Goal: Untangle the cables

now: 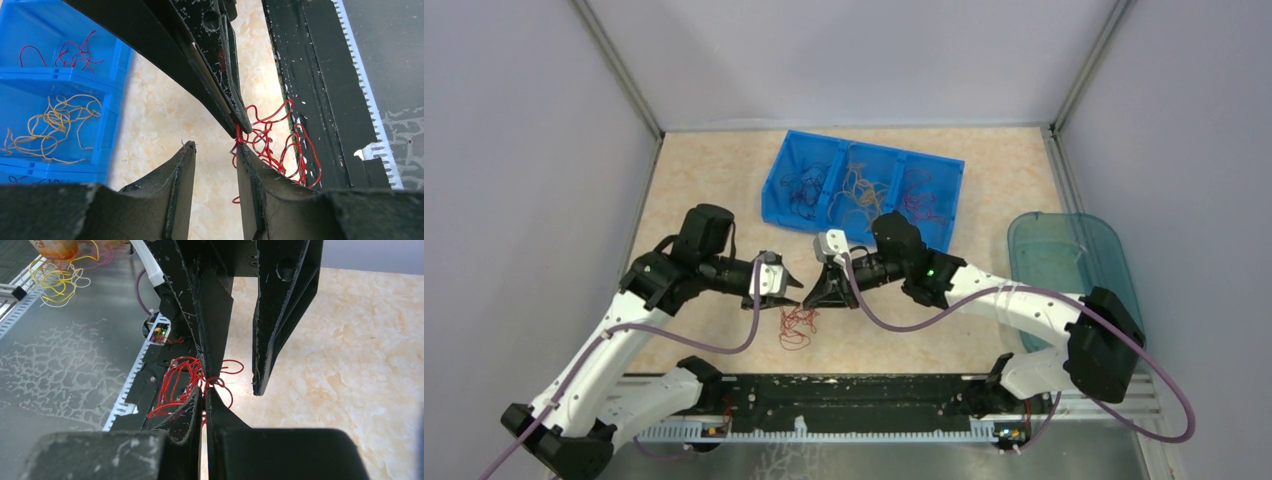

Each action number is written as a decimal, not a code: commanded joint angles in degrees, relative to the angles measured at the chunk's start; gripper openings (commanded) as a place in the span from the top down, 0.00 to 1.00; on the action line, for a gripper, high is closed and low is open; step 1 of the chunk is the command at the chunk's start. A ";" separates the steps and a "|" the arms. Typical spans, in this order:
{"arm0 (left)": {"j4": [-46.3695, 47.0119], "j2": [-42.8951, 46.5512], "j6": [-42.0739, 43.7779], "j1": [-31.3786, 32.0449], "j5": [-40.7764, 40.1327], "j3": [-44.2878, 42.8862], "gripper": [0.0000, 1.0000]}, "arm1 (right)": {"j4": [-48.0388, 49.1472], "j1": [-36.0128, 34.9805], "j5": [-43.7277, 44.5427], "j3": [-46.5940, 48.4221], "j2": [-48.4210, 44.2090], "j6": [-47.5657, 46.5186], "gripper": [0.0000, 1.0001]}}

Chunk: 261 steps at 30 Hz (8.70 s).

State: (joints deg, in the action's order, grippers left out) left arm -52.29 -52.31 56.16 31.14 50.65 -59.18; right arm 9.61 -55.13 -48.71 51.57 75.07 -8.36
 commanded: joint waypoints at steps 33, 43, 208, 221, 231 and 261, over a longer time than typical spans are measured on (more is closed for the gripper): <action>16.80 7.19 -9.15 0.33 -11.11 2.43 1.00 | 10.77 1.08 16.30 -5.49 -8.09 4.57 0.64; 19.32 6.75 -12.65 0.34 -8.67 0.32 0.99 | 33.44 2.57 27.10 -11.91 -11.92 17.73 0.35; 23.08 -6.36 -4.82 0.66 -13.73 -30.17 0.99 | 67.20 -4.99 12.32 -15.20 15.81 52.56 0.87; 38.31 -6.75 3.20 0.62 -27.91 -32.45 1.00 | 62.04 -4.66 17.47 -18.76 17.13 47.25 0.88; 52.03 -7.65 12.07 0.60 -36.65 -32.57 1.00 | 56.22 -4.72 20.61 -19.59 16.98 42.47 0.83; 54.72 -13.36 16.69 0.65 -39.43 -42.10 1.00 | 47.49 -4.48 30.78 -20.21 10.57 34.94 0.50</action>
State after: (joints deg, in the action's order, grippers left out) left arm 10.33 -70.65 77.08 31.53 8.56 -108.42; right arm 58.63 -59.83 -21.23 28.82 91.37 30.20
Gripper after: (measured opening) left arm 0.008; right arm 0.443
